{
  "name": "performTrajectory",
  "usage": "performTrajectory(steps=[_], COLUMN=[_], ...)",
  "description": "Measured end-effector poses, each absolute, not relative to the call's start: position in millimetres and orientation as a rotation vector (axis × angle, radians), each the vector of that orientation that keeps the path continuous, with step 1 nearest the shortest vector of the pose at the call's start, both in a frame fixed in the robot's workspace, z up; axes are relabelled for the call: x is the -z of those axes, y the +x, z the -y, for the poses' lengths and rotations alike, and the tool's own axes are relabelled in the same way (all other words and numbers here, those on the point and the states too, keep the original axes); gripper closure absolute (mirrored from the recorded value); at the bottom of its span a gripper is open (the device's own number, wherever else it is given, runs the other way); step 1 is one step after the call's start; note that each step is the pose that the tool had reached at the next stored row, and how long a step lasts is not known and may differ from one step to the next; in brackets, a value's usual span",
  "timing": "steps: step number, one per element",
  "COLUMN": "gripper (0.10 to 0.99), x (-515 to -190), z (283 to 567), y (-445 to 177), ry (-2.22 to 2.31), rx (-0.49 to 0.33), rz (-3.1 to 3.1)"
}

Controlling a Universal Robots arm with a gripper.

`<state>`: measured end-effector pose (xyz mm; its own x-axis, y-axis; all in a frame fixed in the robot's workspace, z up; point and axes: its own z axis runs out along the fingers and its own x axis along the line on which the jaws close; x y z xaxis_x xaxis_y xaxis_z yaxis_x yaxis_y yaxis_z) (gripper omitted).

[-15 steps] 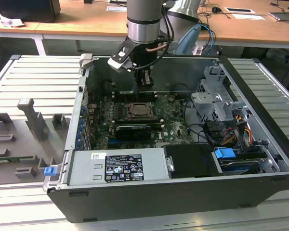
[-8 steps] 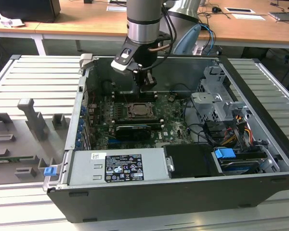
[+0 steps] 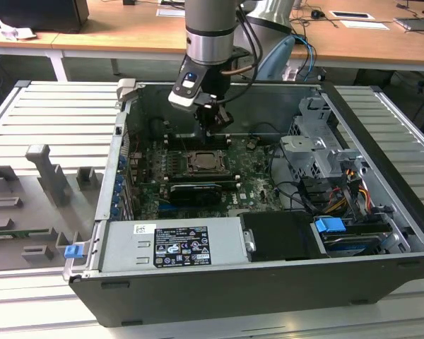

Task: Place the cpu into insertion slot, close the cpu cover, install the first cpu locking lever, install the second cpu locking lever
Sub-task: 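Install the first cpu locking lever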

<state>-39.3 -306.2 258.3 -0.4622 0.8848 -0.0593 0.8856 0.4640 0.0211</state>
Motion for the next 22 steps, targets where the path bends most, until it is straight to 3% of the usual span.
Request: performTrajectory(steps=[22], gripper=[0.98], x=[-258.2], z=[306.6], y=[-40.2], ry=[1.313], rx=[0.009], rz=[-2.785])
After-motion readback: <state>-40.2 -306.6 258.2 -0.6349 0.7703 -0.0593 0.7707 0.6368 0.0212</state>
